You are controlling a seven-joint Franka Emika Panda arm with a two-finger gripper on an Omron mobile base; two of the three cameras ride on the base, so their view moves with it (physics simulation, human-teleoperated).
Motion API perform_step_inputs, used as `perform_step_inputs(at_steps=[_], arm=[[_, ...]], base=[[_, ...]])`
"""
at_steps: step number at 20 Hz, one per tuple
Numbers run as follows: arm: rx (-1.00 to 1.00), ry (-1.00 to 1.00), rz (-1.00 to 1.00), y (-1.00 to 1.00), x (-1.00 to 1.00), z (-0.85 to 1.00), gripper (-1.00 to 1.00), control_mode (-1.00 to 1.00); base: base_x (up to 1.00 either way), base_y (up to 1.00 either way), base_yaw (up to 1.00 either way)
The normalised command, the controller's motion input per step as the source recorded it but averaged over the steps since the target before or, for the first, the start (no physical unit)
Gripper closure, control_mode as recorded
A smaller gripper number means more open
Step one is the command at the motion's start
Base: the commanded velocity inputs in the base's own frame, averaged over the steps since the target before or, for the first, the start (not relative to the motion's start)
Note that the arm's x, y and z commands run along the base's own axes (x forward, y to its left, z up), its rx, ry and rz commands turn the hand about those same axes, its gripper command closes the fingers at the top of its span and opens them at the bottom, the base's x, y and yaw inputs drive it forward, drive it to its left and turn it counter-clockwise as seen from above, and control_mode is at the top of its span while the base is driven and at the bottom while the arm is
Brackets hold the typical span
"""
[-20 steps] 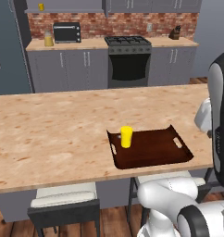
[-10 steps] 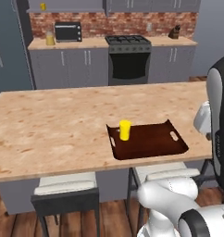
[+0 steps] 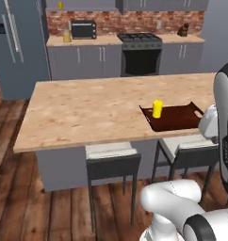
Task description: There is a tray on the dining counter. Grab the cup, mug, and pitcher and place them on the tray. The pitcher may be placed next to the tray if it cannot fit the tray.
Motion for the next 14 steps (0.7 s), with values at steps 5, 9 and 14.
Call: perform_step_inputs(at_steps=[5, 9, 14], arm=[[0.0, 0.0, 0.0, 0.0, 0.0, 0.0, -1.0, 1.0], [0.0, 0.0, 0.0, 0.0, 0.0, 0.0, -1.0, 1.0], [0.0, 0.0, 0.0, 0.0, 0.0, 0.0, -1.0, 1.0]], base=[[-0.47, 1.0, -0.03], [-0.33, 1.0, -0.03], [-0.24, 1.0, -0.04]])
